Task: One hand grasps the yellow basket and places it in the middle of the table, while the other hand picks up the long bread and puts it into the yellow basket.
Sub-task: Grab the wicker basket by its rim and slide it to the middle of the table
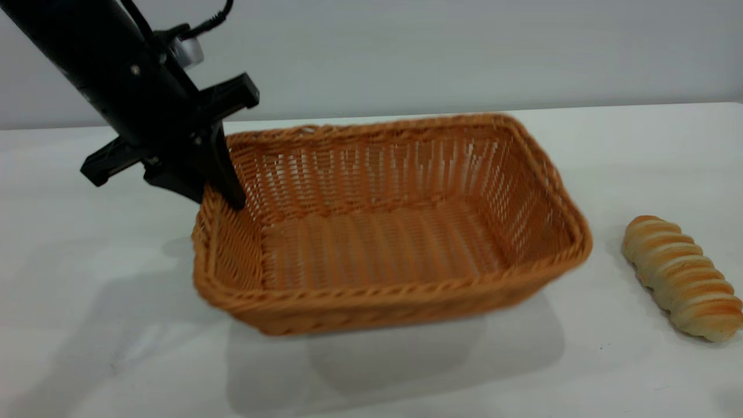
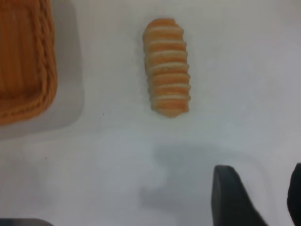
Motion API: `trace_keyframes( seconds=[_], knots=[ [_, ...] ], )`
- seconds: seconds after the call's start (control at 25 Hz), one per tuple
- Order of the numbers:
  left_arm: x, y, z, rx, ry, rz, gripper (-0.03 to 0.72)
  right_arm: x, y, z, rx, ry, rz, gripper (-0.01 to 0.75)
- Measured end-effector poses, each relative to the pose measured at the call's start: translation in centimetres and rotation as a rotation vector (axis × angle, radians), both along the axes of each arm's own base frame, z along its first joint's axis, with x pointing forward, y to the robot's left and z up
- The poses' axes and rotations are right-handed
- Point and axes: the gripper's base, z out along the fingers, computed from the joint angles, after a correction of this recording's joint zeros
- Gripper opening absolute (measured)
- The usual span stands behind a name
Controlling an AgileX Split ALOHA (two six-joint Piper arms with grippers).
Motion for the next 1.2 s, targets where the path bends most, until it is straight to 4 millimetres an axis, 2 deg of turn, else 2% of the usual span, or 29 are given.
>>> trace_keyframes(
  seconds=[0.28, 0.52, 0.64, 0.88, 0.96, 1.04, 1.2],
  knots=[
    [0.0, 0.1, -2.3, 0.025, 0.035, -0.075, 0.118, 0.0, 0.0, 0.0, 0.000, 0.000, 0.001, 0.337],
    [0.1, 0.2, -2.7, 0.039, 0.022, -0.082, 0.127, 0.0, 0.0, 0.0, -0.001, 0.001, 0.001, 0.337],
    [0.2, 0.2, -2.7, 0.045, 0.017, -0.086, 0.215, 0.0, -0.1, 0.0, -0.007, 0.001, 0.001, 0.338],
    [0.1, 0.3, -2.7, 0.053, 0.022, -0.099, 0.527, 0.4, 0.0, 0.3, -0.024, -0.055, 0.034, 0.403],
    [0.0, 0.3, -2.7, 0.055, 0.033, -0.107, 0.595, 0.6, 0.1, 0.5, -0.030, -0.089, 0.052, 0.448],
    [-0.1, 0.4, -2.7, 0.069, 0.040, -0.126, 0.632, 0.9, 0.1, 0.6, -0.035, -0.119, 0.065, 0.510],
    [-0.3, 0.9, -1.9, 0.117, 0.027, -0.181, 0.640, 2.5, 0.4, -0.2, -0.046, -0.104, 0.077, 0.613]
  ],
)
